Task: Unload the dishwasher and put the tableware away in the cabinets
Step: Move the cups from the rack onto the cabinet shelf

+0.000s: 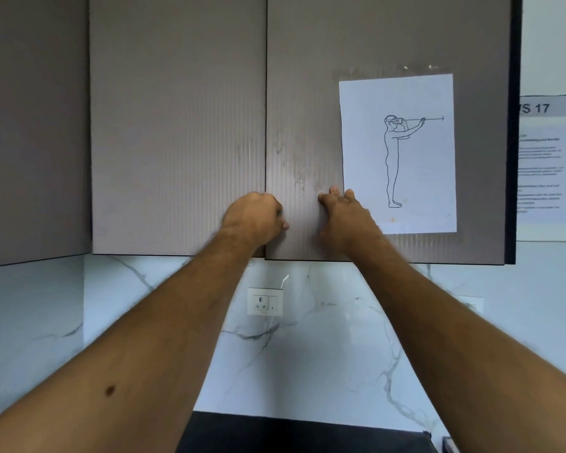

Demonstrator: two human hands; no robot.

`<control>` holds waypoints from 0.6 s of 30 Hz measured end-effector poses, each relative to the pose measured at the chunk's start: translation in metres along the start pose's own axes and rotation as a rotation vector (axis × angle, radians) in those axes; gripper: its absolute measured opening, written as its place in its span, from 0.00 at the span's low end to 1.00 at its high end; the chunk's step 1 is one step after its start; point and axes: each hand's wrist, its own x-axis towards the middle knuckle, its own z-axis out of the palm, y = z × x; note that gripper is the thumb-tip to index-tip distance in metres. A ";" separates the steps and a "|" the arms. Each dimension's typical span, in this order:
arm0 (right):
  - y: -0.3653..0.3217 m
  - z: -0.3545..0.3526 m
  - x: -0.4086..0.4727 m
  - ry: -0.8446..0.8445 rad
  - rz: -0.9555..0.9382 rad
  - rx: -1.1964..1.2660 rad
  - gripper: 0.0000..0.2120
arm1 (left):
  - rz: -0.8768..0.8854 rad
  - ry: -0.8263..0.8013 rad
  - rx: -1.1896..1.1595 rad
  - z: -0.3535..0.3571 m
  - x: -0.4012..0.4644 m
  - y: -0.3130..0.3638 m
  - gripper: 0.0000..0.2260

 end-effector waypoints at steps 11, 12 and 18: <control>-0.087 -0.024 -0.047 0.009 -0.266 0.289 0.33 | -0.133 0.128 0.354 -0.098 -0.109 -0.082 0.20; -0.103 -0.026 -0.052 0.005 -0.295 0.314 0.32 | -0.155 0.118 0.398 -0.113 -0.122 -0.089 0.26; -0.190 -0.043 -0.104 -0.047 -0.466 0.486 0.28 | -0.280 0.168 0.585 -0.193 -0.219 -0.121 0.29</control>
